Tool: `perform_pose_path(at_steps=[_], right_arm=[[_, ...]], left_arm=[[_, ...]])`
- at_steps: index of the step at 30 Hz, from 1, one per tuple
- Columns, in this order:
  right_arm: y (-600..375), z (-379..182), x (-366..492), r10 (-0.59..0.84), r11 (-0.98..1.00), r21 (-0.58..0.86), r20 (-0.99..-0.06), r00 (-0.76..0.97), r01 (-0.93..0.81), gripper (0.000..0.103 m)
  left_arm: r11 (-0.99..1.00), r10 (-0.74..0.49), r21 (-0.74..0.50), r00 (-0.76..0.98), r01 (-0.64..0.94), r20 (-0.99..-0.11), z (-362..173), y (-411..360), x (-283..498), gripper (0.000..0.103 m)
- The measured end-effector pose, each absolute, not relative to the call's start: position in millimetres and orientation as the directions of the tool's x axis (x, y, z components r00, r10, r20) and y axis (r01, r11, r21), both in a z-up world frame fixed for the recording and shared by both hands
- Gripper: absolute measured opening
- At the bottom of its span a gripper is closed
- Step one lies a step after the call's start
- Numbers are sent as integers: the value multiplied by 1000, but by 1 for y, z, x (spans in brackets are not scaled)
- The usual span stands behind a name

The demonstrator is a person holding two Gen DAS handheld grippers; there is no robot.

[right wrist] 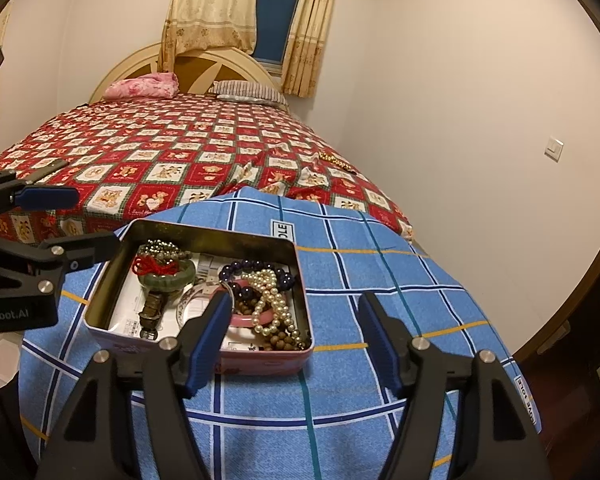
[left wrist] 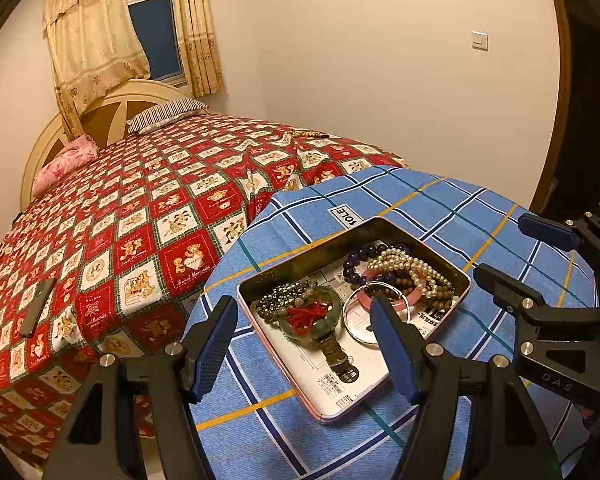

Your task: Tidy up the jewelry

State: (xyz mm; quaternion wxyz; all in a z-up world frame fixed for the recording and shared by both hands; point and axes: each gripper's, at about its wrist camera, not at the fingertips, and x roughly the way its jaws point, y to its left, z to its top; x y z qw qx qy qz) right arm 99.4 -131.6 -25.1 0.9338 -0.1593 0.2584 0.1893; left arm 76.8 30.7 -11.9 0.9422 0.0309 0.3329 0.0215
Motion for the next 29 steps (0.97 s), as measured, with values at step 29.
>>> perform_pose_path(at_steps=[29], right_arm=[[-136,-26,101,253,882,-211,-541,802,-421,74]], left_arm=[[995,85,100,787,-30,-611,-14,28,75,69]])
